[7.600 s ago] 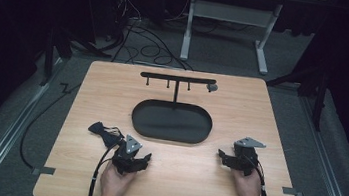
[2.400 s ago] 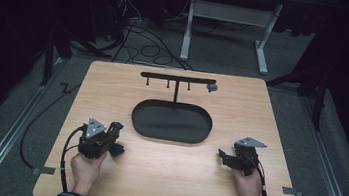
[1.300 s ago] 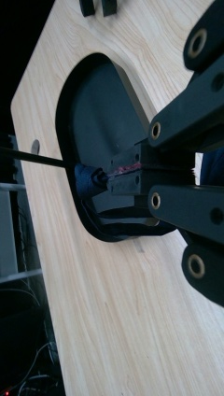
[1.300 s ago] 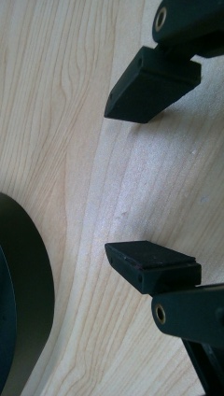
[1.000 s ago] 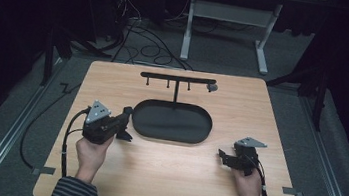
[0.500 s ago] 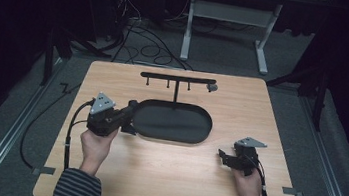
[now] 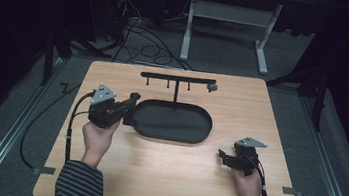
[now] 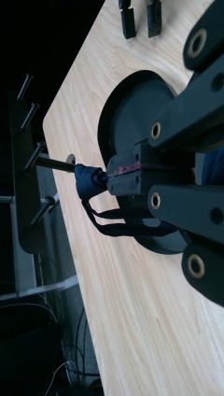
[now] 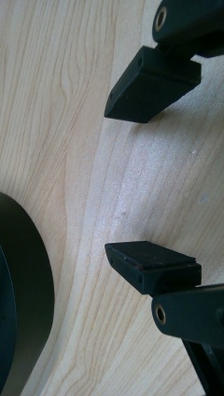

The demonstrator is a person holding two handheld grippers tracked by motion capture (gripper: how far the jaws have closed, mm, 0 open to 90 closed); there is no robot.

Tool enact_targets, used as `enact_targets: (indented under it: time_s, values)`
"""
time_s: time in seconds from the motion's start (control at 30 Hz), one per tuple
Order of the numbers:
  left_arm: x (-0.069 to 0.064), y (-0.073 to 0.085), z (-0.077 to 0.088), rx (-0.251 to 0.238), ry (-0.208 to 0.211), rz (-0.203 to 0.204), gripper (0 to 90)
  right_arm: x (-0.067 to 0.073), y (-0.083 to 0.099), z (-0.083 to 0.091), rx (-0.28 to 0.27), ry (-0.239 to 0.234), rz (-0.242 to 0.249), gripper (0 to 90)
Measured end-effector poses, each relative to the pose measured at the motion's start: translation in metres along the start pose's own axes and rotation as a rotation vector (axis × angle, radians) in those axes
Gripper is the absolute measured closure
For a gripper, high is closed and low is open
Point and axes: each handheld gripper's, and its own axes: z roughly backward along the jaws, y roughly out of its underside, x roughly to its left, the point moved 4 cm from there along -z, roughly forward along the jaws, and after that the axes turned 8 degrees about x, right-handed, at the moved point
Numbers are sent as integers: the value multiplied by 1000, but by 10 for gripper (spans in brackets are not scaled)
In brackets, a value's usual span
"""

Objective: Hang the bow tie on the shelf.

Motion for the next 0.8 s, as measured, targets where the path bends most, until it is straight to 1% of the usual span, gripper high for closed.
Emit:
enact_targets:
  time_s: [0.2, 0.3, 0.33, 0.47, 0.8]
  values:
    - [2, -4, -2, -3, 3, 7, 896, 0, 0, 0, 0, 1, 0, 311]
    - [4, -8, -2, -8, 2, 12, 896, 0, 0, 0, 0, 0, 1, 311]
    - [5, -11, -2, -14, 2, 14, 896, 0, 0, 0, 0, 0, 0, 311]
    - [5, -16, -3, -22, 2, 13, 896, 0, 0, 0, 0, 0, 0, 311]
    - [9, -33, -15, -19, -14, 24, 896, 0, 0, 0, 0, 0, 1, 310]
